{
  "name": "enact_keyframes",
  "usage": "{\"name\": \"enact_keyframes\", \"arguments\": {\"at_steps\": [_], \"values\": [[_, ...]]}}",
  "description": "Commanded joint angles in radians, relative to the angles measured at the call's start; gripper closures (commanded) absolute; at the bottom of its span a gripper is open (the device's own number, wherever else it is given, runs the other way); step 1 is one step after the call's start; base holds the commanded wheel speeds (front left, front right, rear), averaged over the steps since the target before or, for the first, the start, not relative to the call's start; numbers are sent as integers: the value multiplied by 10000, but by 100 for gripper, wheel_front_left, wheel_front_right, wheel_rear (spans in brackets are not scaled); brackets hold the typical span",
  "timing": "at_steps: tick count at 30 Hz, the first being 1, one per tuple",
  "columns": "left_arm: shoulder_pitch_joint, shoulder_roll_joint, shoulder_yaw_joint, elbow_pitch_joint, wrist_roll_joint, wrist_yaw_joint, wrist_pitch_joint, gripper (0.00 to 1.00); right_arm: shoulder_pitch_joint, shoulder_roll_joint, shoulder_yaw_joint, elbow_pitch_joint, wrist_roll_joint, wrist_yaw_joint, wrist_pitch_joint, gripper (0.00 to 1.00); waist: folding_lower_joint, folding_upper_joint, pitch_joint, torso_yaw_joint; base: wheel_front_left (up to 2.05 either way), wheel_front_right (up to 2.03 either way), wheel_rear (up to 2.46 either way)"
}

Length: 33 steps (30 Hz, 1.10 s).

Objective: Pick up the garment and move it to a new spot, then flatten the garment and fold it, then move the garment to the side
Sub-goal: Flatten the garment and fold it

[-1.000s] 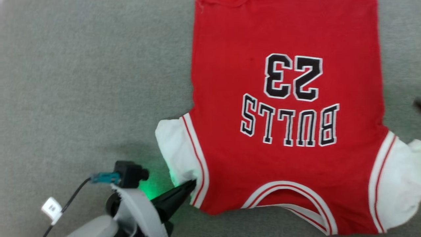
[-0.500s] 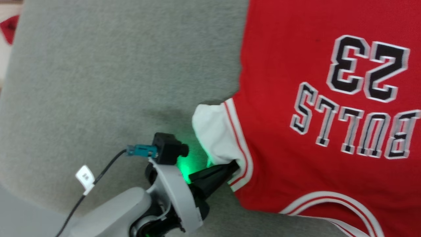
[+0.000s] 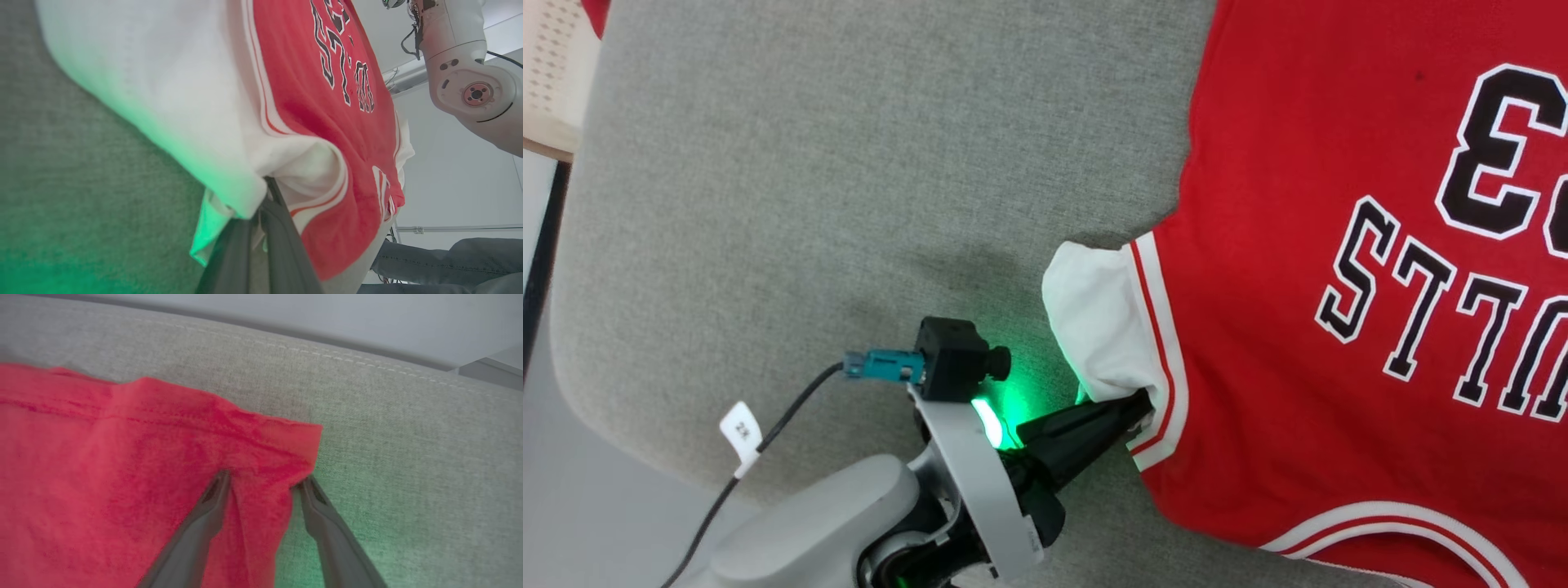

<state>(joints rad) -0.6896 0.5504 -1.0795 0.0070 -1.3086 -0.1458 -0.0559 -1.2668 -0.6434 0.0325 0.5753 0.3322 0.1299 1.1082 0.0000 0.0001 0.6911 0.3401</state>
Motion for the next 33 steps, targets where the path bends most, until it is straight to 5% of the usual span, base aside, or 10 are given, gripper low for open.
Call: {"name": "enact_keyframes", "arguments": {"at_steps": [1,11,17,24,33], "values": [[259,276,-191,1126,-210,298,-27,100,518,468,225,506,-26,12,-39,100,0,-1,-71,-170,0,0,0],[528,1089,-112,1351,-475,312,-852,100,1572,-169,1208,-276,1413,9,-833,100,0,-1,-1215,-1142,0,0,0],[937,1552,-18,1201,-638,291,-1191,100,3676,-1251,2012,-2293,3318,9,-804,100,0,-1,-2196,-1934,0,0,0],[1270,1903,98,672,-809,545,-1310,100,7204,-2213,1580,-5002,5002,9,-748,100,0,-1,-2949,-2685,0,0,0],[1616,2338,316,290,-930,1100,-1521,100,12384,-1255,827,-7660,4985,9,-1056,100,0,-1,-3420,-3294,0,0,0]]}}
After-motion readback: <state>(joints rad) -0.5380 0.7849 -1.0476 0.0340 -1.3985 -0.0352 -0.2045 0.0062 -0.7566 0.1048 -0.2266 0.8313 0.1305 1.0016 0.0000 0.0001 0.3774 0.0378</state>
